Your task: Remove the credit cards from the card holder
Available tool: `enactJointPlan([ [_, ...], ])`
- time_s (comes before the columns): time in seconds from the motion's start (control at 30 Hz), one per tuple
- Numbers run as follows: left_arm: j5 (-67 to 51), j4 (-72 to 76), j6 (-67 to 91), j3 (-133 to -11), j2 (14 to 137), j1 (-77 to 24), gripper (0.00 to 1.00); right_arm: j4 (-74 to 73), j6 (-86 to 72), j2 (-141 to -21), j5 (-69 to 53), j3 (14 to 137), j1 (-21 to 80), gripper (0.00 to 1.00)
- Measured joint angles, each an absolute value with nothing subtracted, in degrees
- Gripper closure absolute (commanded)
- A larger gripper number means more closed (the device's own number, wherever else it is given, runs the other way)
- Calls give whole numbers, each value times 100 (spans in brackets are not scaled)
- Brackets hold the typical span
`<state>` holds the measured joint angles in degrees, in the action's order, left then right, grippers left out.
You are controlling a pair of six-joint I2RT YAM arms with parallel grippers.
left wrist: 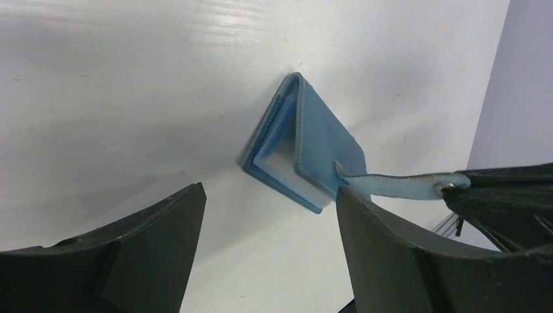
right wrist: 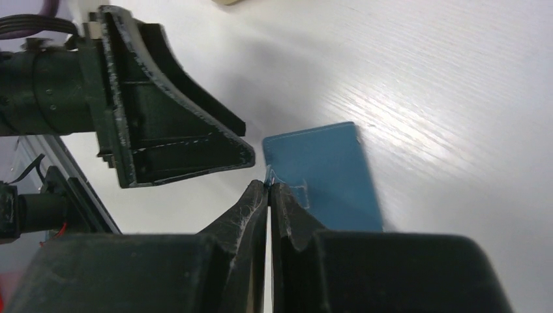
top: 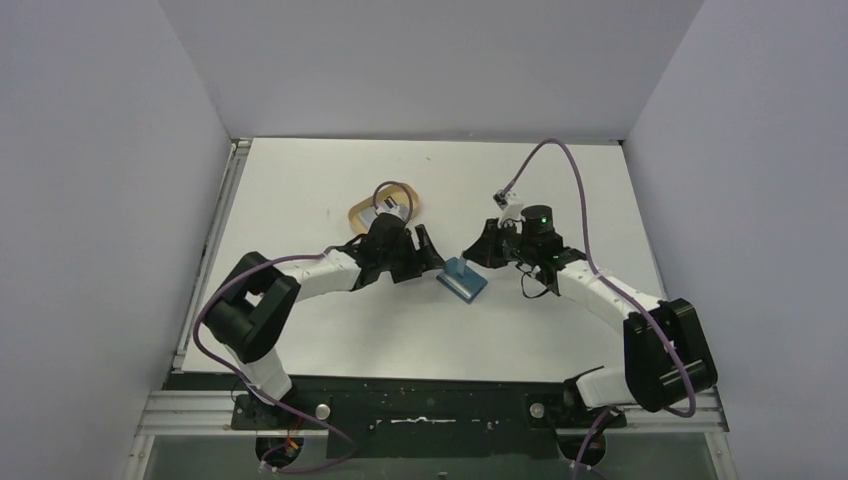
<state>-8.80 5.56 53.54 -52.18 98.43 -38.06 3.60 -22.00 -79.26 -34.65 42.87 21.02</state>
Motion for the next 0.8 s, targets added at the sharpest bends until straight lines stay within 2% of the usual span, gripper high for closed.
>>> enactJointPlan([
  [0.2,-884,609,5384,-5218,10082,-3938,28,329,-2390,-7625,-3046,3916,1660,100],
  [0.47,-886,532,5334,-5371,10193,-3970,28,-148,-2545,-7004,-2034,4021,869,100],
  [0.8,-886,360,5159,-5610,10193,-3970,28,-1275,-2738,-8053,-467,4405,440,100],
])
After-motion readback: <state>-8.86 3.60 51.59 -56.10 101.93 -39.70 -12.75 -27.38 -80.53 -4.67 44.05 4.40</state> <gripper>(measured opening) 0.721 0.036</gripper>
